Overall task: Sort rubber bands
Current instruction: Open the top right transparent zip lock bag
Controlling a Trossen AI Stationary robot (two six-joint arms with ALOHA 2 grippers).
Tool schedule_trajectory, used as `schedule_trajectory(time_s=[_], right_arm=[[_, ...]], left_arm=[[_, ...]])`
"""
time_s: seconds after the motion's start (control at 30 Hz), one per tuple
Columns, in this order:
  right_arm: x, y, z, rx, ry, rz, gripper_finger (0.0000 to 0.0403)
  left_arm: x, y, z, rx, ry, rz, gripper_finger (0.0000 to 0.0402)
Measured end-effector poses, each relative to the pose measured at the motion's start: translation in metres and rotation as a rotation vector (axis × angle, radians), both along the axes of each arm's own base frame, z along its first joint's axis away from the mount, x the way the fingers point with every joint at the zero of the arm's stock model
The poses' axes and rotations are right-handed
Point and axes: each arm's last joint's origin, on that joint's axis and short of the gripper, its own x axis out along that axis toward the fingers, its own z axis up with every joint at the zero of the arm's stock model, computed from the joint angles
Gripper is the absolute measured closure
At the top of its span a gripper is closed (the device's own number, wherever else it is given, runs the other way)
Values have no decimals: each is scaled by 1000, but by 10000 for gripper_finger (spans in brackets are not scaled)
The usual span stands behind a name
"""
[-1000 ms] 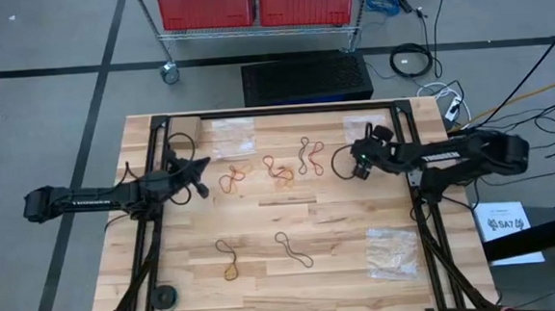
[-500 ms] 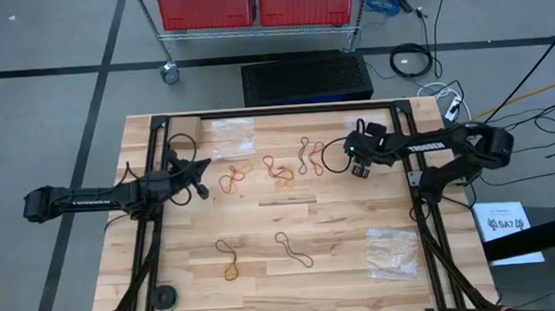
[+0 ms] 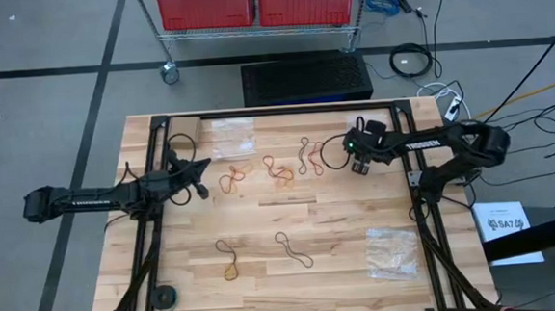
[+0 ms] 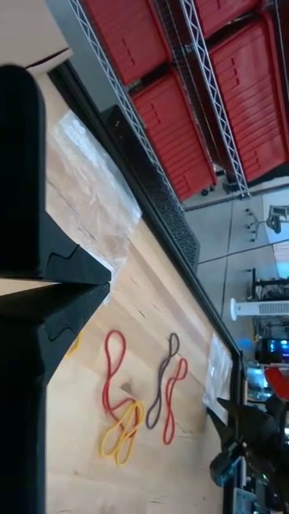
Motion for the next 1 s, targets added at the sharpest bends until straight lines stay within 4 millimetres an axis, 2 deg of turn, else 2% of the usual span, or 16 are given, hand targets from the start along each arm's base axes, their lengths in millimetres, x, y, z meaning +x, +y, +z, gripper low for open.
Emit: schedule_trajectory(time_s=[0.13,0.3,0.43,0.67,0.87,1.0], right_arm=[[0,-3,-2,24,-7,8,310],[2,-4,-2,48,-18,21,390],[11,-3,6,100,-63,6,397],[41,10,37,281,-127,48,402],[66,32,69,368,-156,116,403],[81,51,94,377,-155,172,403]], left_arm=[[0,0,1,0,-9,0,386],[0,0,1,1,-11,0,386],[0,0,1,10,-3,-10,386],[2,-2,3,5,-24,-111,386],[5,-6,6,-38,-81,-250,380],[7,-8,13,-39,-157,-335,347]])
